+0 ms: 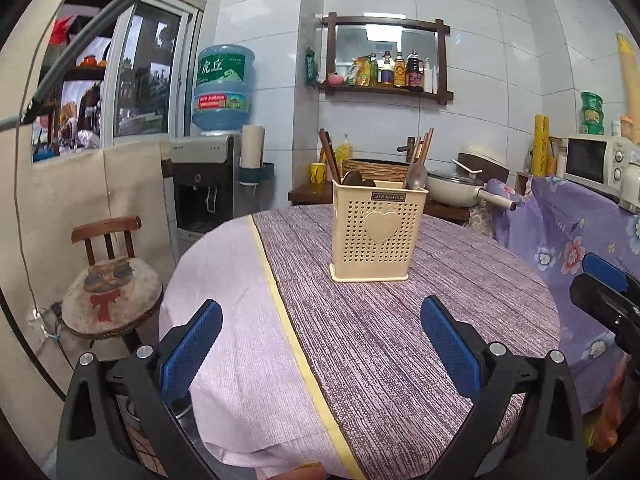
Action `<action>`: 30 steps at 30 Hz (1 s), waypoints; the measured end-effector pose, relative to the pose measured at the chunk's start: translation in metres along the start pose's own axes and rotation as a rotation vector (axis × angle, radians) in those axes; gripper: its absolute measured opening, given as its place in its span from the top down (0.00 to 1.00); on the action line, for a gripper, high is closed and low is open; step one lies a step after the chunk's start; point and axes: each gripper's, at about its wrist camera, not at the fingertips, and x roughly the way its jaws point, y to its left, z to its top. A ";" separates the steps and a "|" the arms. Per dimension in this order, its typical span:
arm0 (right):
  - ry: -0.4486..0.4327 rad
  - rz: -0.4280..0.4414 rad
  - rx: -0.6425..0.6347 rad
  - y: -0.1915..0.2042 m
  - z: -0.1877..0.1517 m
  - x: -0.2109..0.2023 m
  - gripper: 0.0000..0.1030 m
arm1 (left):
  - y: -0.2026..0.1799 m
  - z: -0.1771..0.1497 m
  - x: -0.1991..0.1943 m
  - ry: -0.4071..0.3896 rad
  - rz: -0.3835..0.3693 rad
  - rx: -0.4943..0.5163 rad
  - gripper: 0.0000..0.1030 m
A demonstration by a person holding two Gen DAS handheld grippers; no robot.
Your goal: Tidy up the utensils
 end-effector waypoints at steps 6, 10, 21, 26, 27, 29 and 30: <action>-0.014 -0.012 -0.017 0.000 -0.009 -0.017 0.05 | 0.001 -0.008 -0.015 -0.017 -0.031 -0.003 0.05; -0.017 -0.012 -0.028 0.001 -0.009 -0.019 0.05 | -0.004 -0.013 -0.019 -0.016 -0.029 0.017 0.05; -0.003 -0.008 -0.030 0.003 -0.008 -0.019 0.05 | -0.005 -0.014 -0.021 -0.025 -0.041 0.004 0.05; 0.005 -0.007 -0.036 0.004 -0.009 -0.018 0.05 | -0.004 -0.014 -0.021 -0.021 -0.042 -0.002 0.05; 0.006 -0.006 -0.036 0.004 -0.009 -0.017 0.05 | -0.004 -0.014 -0.022 -0.021 -0.042 -0.002 0.05; 0.009 -0.007 -0.036 0.003 -0.008 -0.016 0.05 | -0.004 -0.014 -0.022 -0.020 -0.044 0.001 0.05; 0.011 -0.008 -0.035 0.003 -0.008 -0.016 0.05 | -0.005 -0.014 -0.022 -0.021 -0.044 0.002 0.05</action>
